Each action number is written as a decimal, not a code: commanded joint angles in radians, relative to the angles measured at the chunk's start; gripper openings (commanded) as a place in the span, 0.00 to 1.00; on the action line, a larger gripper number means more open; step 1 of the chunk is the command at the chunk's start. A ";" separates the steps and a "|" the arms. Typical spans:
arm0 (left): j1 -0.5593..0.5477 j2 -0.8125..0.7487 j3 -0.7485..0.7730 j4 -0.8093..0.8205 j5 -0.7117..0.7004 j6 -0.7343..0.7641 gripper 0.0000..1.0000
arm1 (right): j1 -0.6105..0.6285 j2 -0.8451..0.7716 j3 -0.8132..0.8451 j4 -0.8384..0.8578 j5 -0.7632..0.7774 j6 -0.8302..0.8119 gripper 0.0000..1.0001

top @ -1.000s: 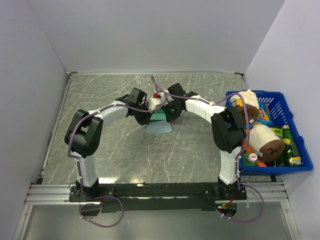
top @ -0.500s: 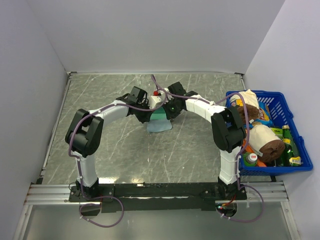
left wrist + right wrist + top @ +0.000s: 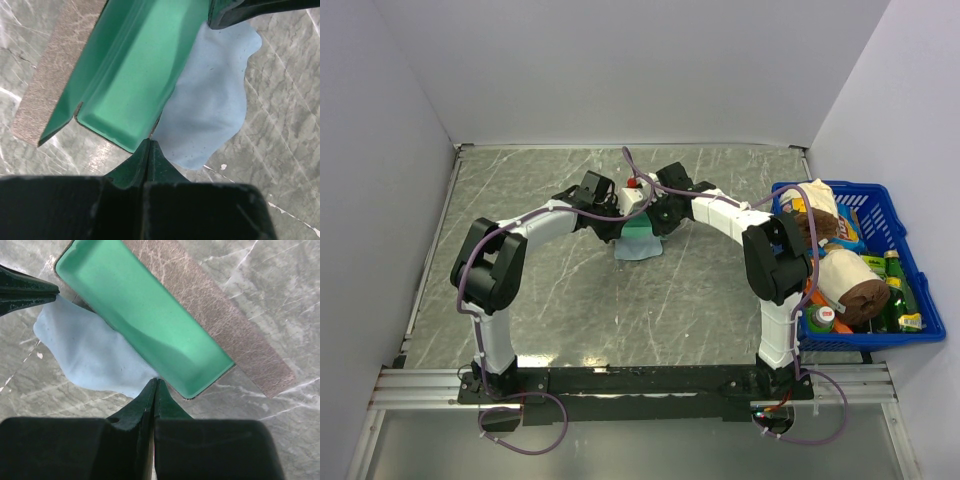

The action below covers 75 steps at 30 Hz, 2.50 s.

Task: Organize the sunglasses
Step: Place the folded cleaning cloth at the center of the board.

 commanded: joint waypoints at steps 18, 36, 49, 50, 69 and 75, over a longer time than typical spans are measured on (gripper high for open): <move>0.008 -0.043 -0.003 0.084 -0.074 -0.028 0.01 | -0.013 -0.030 -0.019 0.074 0.055 0.002 0.00; 0.008 0.010 0.040 0.093 -0.085 -0.052 0.01 | -0.013 0.017 0.044 0.074 0.092 0.009 0.00; 0.006 0.045 0.077 0.098 -0.103 -0.053 0.01 | -0.011 0.049 0.082 0.063 0.111 0.009 0.00; 0.006 0.051 0.082 0.098 -0.107 -0.053 0.01 | -0.011 0.056 0.089 0.060 0.113 0.009 0.00; 0.003 0.086 0.109 0.104 -0.127 -0.045 0.01 | -0.002 0.080 0.115 0.044 0.148 0.012 0.00; -0.003 0.091 0.109 0.111 -0.140 -0.041 0.01 | -0.001 0.082 0.116 0.051 0.154 0.015 0.00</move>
